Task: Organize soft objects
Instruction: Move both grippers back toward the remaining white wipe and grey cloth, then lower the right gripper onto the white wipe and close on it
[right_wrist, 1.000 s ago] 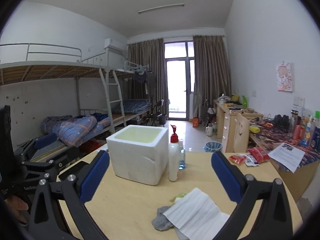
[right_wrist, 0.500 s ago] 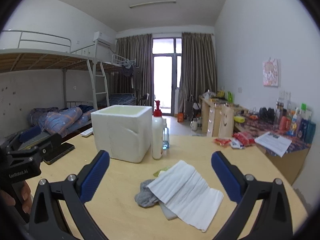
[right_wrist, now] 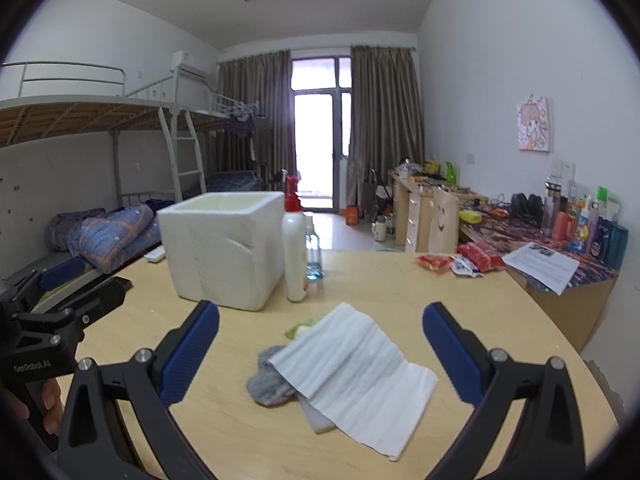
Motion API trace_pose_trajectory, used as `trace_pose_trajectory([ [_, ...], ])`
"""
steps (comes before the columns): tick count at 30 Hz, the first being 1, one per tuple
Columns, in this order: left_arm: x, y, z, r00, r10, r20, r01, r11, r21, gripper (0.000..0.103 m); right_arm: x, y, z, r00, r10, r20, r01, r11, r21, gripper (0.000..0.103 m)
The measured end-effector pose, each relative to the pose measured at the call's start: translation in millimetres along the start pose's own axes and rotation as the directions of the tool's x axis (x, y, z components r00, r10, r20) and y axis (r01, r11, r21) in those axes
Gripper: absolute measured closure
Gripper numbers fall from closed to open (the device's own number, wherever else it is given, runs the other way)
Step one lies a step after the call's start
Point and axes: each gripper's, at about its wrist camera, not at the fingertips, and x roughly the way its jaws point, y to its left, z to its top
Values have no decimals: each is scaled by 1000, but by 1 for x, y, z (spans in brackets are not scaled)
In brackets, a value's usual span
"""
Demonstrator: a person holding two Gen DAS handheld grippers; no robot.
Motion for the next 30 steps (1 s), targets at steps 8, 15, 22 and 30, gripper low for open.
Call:
trace_pose_trajectory([
  [8,27,-20,-4,989,-101,-105,107,993,53,0,9,-22,-6,997,-20,-75,22,999,37,0],
  [15,55,-31,-8,962,-175,-211,192,979,62,0,31,-39,-14,982,3,-186,17,994,108,0],
  [22,77,-38,-13,934,-223,-279,250,966,66,0,53,-44,-24,951,19,-309,22,991,129,0],
  [30,102,-36,-16,909,-255,-330,288,956,53,0,75,-49,-24,928,33,-370,24,989,149,0],
])
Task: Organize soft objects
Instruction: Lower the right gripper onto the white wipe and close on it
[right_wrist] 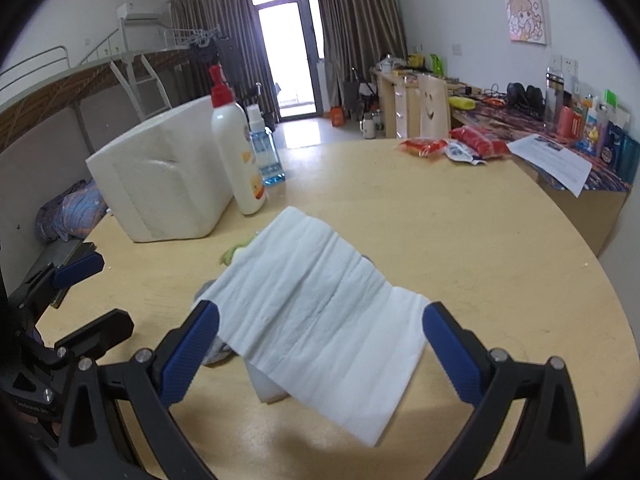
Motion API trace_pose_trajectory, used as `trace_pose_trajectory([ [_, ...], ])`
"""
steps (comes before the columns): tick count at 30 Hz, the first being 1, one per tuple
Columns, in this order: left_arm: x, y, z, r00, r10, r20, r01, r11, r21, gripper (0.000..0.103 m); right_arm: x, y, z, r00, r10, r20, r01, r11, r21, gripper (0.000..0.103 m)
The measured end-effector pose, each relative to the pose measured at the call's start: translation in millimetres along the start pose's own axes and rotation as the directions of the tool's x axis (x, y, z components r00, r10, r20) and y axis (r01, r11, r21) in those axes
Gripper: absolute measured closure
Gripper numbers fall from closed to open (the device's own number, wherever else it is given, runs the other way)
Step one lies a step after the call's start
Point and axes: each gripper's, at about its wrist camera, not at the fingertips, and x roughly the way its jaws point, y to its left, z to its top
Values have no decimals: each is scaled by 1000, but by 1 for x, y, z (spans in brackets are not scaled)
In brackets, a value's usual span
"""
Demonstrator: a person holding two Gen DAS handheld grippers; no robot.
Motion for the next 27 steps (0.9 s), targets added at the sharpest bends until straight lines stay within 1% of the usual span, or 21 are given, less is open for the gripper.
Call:
trace_pose_trajectory([
  [4,11,5,2,999,-26,-26,26,1000,-9,0,12,-6,1,999,-21,-43,22,1000,8,0],
  [8,19,8,4,998,-47,-41,47,999,-14,0,22,-13,2,997,-15,-78,18,999,31,0],
  [10,22,9,4,998,-52,-44,51,999,-17,0,26,-15,1,995,8,-99,-5,999,35,0],
  [13,28,11,5,996,-65,-57,63,998,-24,0,32,-14,0,992,-24,-122,28,999,30,0],
  [19,37,13,5,994,-71,-82,69,997,-25,0,47,-9,-5,981,-63,-181,63,998,-10,1],
  [22,40,12,4,993,-78,-87,76,997,-27,0,53,-9,-7,975,-59,-212,56,998,-18,10],
  [24,41,12,4,993,-78,-90,76,997,-26,0,57,-9,-8,972,-66,-227,62,998,-26,21],
  [26,42,14,4,993,-80,-91,78,996,-30,0,57,-9,-8,970,-100,-223,92,995,-45,34],
  [27,42,14,3,992,-82,-92,79,996,-32,0,57,-10,-7,969,-108,-221,100,994,-48,37],
])
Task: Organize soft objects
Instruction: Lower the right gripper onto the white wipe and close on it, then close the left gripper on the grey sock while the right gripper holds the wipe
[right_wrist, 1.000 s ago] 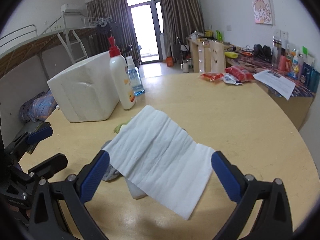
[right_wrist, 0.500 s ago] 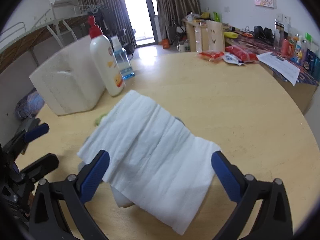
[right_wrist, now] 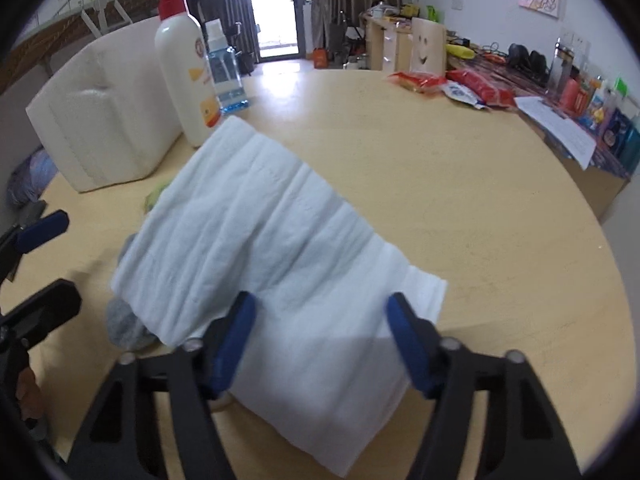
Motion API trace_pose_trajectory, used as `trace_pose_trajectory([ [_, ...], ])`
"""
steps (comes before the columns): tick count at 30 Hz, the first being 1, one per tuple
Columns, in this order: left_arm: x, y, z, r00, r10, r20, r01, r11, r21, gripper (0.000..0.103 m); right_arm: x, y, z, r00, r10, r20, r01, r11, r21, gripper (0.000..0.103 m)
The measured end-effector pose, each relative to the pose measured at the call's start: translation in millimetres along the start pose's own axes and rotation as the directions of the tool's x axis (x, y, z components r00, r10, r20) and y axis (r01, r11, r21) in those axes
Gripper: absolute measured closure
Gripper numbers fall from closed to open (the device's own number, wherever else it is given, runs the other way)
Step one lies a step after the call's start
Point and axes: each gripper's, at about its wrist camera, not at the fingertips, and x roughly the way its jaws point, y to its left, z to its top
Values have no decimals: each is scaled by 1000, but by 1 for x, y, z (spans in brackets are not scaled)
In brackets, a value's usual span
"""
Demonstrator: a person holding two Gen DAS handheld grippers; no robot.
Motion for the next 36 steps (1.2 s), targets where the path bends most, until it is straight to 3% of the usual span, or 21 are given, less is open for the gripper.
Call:
trace_pose_trajectory([
  [2,0,1,0,1000,1,-1,-1,1000,-3,0,0,-3,0,1000,-22,2,22,1000,-5,52],
  [4,1,0,-1,1000,2,-10,-2,1000,0,0,-1,-3,-1,999,-39,10,39,999,-27,59],
  [9,2,-4,-3,1000,2,-12,-2,1000,11,0,-3,0,-4,999,-36,22,37,997,-64,68],
  [11,1,-5,-3,1000,0,-11,0,1000,15,0,-5,1,-5,1000,-18,25,19,997,-69,77],
  [16,3,-9,-3,1000,7,-20,-6,1000,23,0,-17,-10,-6,998,26,58,-24,999,-36,80],
  [21,9,-18,-3,999,-18,-47,20,999,42,0,-28,-36,-15,996,-29,82,28,999,19,80],
  [24,14,-23,-3,996,-58,-66,62,997,52,0,-31,-49,-19,997,-2,77,-4,997,79,79],
  [27,21,-27,-3,994,-63,-91,69,996,57,2,-36,-45,-17,996,-4,94,-2,998,65,79],
  [36,35,-31,-8,987,-20,-157,35,995,94,39,-37,-32,-20,995,36,90,-37,999,9,79],
])
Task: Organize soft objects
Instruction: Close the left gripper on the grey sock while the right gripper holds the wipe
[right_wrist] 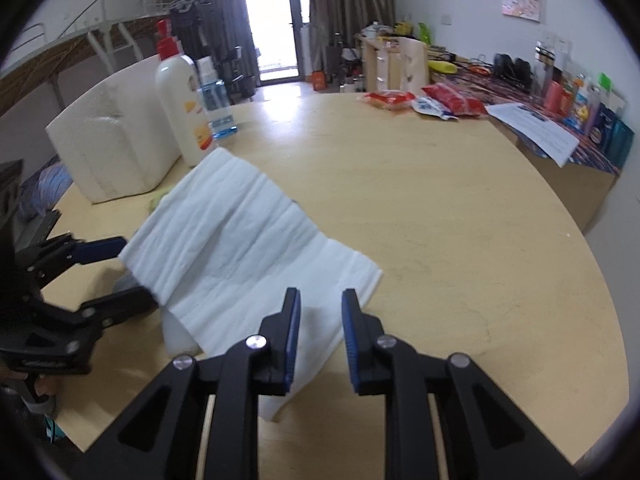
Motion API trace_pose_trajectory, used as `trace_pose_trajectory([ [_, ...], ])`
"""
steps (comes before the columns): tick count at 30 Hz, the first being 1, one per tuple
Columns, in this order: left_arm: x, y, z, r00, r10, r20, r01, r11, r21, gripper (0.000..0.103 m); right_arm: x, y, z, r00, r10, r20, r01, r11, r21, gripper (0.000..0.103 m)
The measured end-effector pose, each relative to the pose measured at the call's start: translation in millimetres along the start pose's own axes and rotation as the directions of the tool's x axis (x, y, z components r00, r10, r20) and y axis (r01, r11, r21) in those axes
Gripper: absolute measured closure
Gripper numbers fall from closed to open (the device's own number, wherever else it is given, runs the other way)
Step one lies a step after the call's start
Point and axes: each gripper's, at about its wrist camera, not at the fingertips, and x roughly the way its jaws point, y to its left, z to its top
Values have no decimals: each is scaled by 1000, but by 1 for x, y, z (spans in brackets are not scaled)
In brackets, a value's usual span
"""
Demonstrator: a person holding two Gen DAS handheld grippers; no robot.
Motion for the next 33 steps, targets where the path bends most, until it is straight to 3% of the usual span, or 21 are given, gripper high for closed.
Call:
trace_pose_trajectory([
  [2,3,1,-1,1000,-1,-14,1,1000,1,47,-1,3,1,1000,4,6,-4,1000,-19,79],
  [6,3,-3,-3,999,14,-30,-13,1000,23,48,-1,8,3,1000,4,5,-4,1000,-31,76],
  [8,3,-5,-4,999,30,-41,-28,999,43,48,-1,9,3,1000,5,6,-4,999,-32,67],
  [13,-2,0,-7,999,3,-49,-1,999,37,48,-1,14,5,1000,25,14,-24,999,-46,58],
  [18,2,0,-7,999,3,-50,-1,999,35,67,4,18,8,999,36,6,-36,998,-43,58],
  [20,2,1,-6,999,-5,-47,6,1000,25,85,5,20,9,999,41,5,-41,998,-47,58],
  [22,2,1,-6,999,-3,-41,5,1000,27,89,8,21,10,999,40,0,-40,998,-45,58],
  [27,2,0,-7,999,-21,-32,22,999,28,91,15,26,13,999,43,-13,-43,999,-33,58],
  [33,3,0,-6,999,-28,-32,29,999,29,91,16,39,24,995,105,1,-105,994,-33,58],
])
